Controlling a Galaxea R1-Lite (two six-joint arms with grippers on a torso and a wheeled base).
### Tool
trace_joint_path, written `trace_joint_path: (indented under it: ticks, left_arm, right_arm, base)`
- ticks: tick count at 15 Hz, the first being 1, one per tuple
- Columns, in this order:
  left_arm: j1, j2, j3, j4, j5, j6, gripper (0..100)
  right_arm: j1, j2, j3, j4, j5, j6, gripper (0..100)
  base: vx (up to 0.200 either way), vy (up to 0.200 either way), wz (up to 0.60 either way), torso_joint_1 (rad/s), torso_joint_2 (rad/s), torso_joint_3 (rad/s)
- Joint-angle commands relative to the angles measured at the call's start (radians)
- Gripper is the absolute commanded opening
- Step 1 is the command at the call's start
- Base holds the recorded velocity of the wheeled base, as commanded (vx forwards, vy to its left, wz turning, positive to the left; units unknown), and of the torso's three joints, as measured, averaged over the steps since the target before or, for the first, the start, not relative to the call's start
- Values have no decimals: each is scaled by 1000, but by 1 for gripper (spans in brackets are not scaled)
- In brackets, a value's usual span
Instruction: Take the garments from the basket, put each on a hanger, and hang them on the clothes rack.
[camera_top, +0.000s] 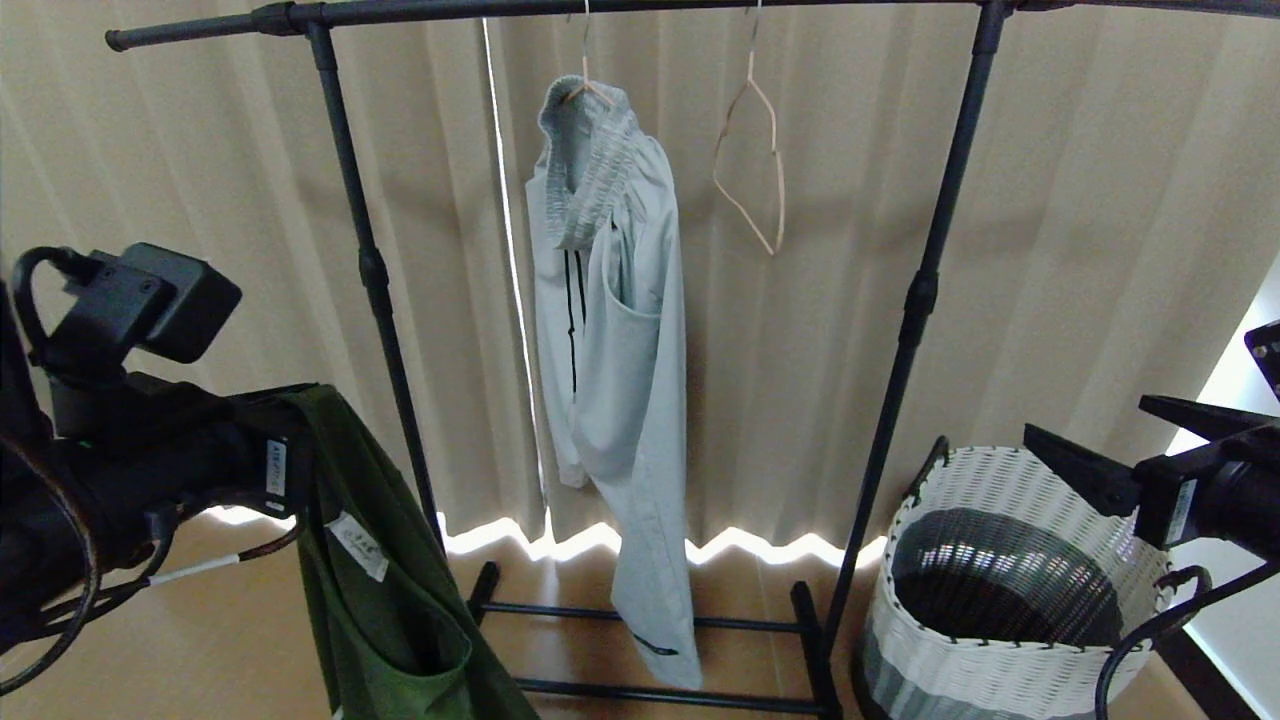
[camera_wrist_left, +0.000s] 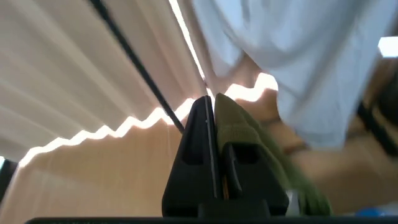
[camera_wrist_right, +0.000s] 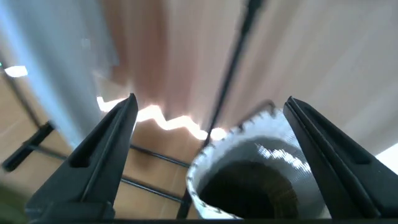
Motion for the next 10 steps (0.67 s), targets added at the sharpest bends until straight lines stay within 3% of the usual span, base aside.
trace_joint_path:
  ticks: [1,5,7,10]
  left_arm:
    - [42,12,81,-65,-5,-3,0]
    - [104,44,198,-148,-45,-18,0]
    - [117,59,195,-211,-72,-18,0]
    - [104,70,219,-215,-75,8,0]
  right_arm:
    - [-6,15,33,-53,3,-5,100]
    - [-8,87,29,-203,-6,-10,100]
    - [-6,78,36,-209,-29,-10,100]
    - [-4,76,58,-209,-46,-11,100]
  base:
    - [0,0,0,0,0,0]
    - [0,0,0,0,0,0]
    - [0,0,0,0,0,0]
    - [0,0,0,0,0,0]
